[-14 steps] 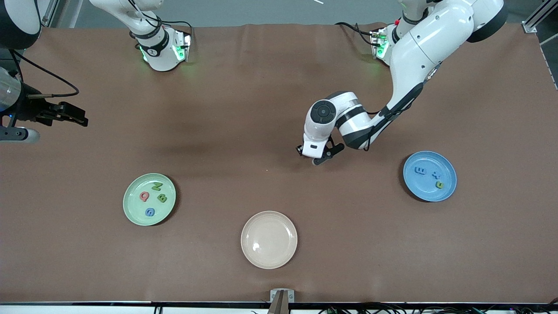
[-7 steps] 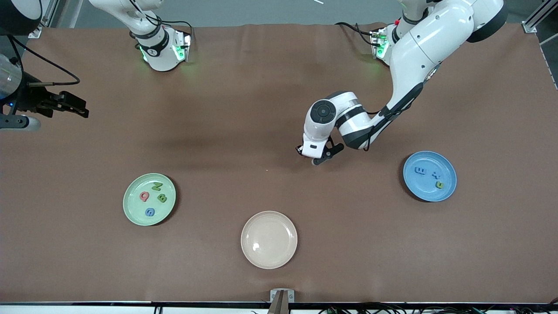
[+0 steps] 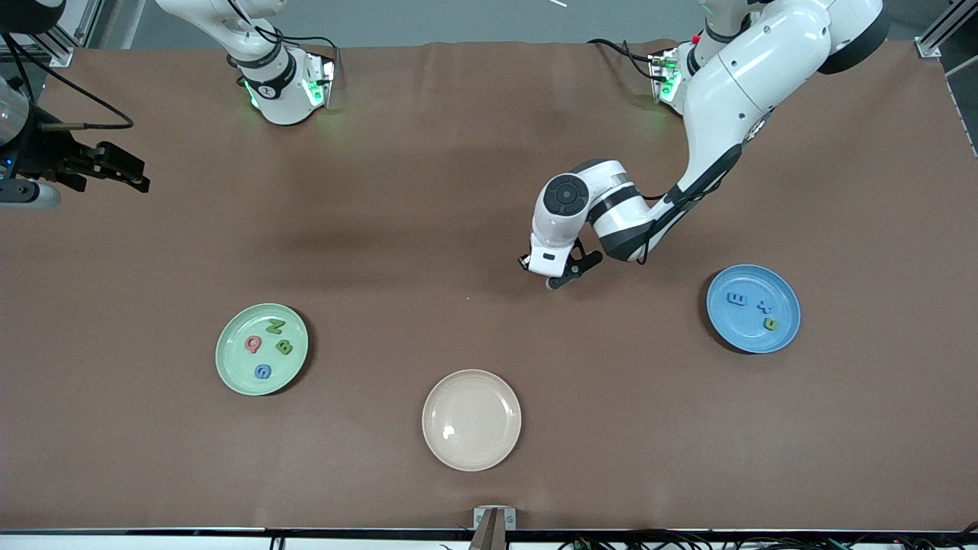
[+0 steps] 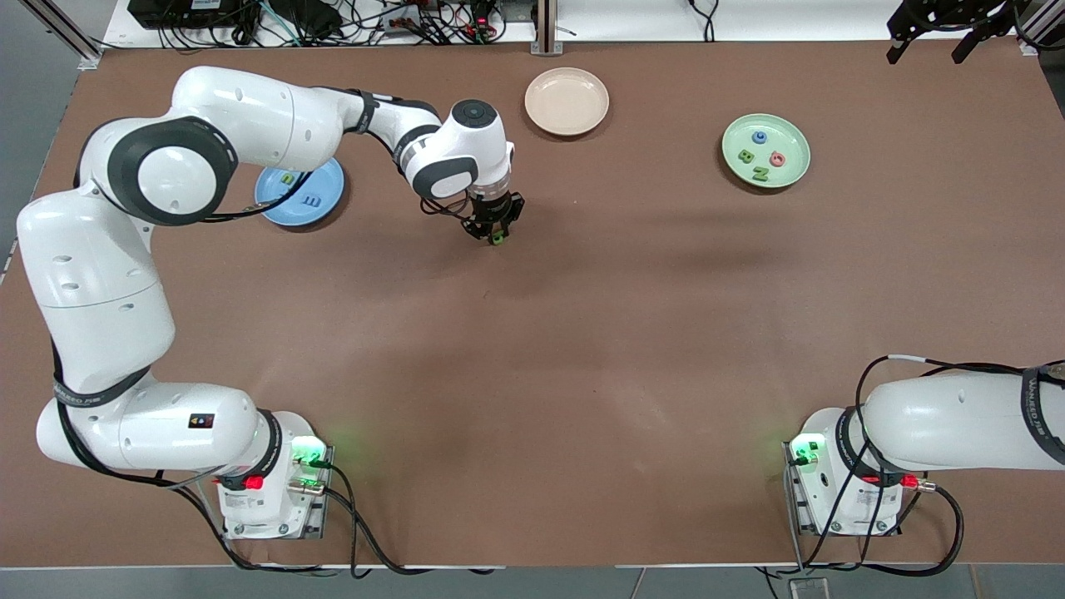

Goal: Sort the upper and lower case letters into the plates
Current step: 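Hold the green letter in the left gripper and lift it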

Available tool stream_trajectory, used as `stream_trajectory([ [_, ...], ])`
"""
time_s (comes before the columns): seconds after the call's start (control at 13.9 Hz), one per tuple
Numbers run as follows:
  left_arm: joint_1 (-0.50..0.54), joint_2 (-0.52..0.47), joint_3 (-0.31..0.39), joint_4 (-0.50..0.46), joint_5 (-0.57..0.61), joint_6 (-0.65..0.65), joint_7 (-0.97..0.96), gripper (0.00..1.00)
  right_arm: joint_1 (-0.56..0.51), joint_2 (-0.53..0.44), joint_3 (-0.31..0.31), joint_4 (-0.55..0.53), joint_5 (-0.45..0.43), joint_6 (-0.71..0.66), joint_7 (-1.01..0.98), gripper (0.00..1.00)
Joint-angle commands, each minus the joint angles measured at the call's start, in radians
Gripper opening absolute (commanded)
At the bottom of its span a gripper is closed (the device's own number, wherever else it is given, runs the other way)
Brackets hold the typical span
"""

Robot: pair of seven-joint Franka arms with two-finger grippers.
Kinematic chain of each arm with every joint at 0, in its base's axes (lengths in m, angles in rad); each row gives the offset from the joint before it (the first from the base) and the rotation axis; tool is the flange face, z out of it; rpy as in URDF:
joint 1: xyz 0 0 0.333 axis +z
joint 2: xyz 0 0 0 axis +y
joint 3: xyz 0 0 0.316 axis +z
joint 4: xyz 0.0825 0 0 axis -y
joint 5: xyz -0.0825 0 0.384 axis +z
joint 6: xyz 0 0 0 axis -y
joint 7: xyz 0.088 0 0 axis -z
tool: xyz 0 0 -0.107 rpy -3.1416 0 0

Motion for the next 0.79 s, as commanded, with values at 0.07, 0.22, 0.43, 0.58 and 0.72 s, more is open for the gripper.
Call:
stream_trajectory([
  [0.07, -0.012, 0.001, 0.009, -0.006, 0.011, -0.011, 0.019, 0.23, 0.008, -0.047, -0.011, -0.045, 0.018, 0.016, 0.004, 1.0],
  [0.22, -0.012, -0.021, 0.006, 0.0, 0.021, -0.045, 0.044, 0.23, 0.006, -0.039, -0.01, -0.043, 0.019, 0.026, 0.006, 1.0],
  [0.43, 0.008, -0.096, -0.009, 0.015, 0.019, -0.166, 0.137, 0.22, 0.005, -0.01, -0.01, -0.011, 0.021, 0.029, 0.008, 1.0],
  [0.58, 0.04, -0.156, -0.022, 0.03, -0.005, -0.27, 0.269, 0.22, 0.005, 0.002, -0.01, -0.002, 0.024, 0.039, 0.008, 1.0],
  [0.72, 0.138, -0.206, -0.08, 0.033, -0.048, -0.342, 0.419, 0.22, 0.008, 0.004, -0.01, -0.002, 0.025, 0.059, 0.008, 1.0],
])
